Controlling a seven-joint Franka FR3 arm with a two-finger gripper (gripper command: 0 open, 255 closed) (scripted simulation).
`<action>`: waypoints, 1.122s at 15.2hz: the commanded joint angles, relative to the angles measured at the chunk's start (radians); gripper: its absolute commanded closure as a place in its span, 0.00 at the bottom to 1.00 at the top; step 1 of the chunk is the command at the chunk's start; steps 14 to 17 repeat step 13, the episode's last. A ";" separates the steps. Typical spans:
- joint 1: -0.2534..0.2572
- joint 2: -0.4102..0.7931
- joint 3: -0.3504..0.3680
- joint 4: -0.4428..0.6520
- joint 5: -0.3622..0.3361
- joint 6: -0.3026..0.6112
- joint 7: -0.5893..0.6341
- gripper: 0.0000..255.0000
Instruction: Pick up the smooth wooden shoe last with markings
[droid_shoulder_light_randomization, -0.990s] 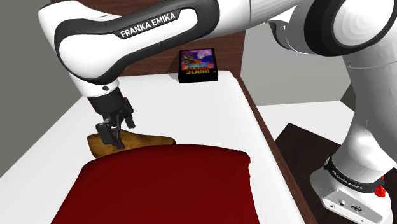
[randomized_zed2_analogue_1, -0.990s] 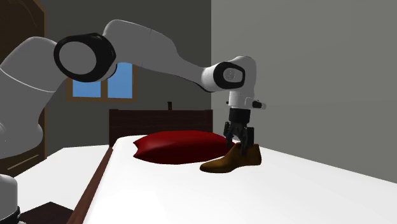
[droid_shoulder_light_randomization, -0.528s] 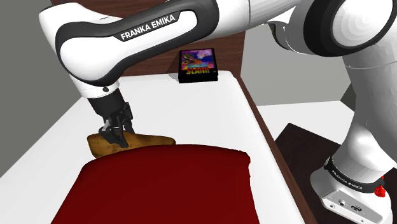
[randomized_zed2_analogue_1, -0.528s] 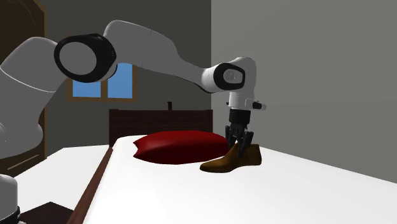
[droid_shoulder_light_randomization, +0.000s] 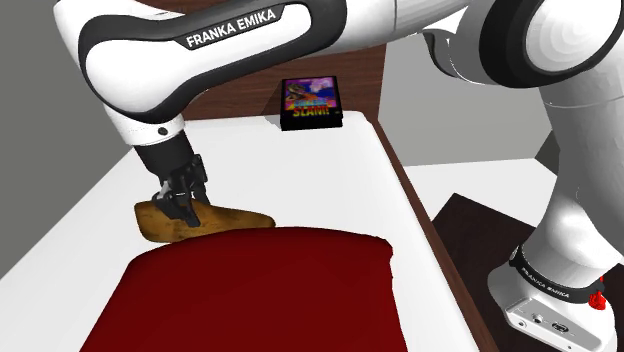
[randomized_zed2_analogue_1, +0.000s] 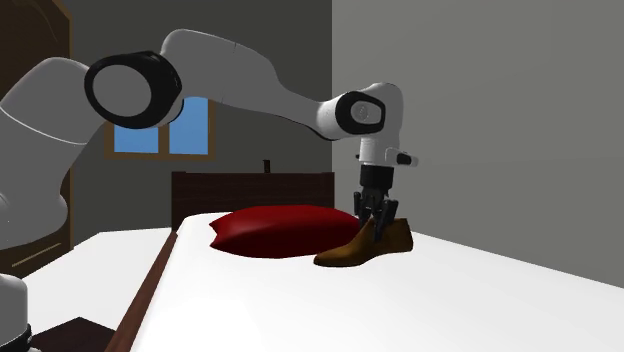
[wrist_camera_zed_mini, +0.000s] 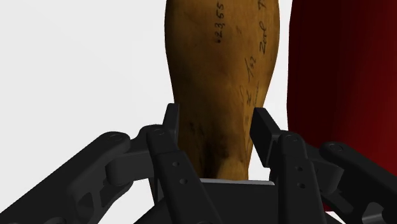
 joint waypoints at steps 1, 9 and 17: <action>0.005 0.001 0.001 0.030 0.000 -0.027 0.001 1.00; 0.023 0.014 0.001 0.161 -0.002 -0.144 0.001 1.00; 0.030 0.023 0.001 0.206 -0.004 -0.179 0.001 1.00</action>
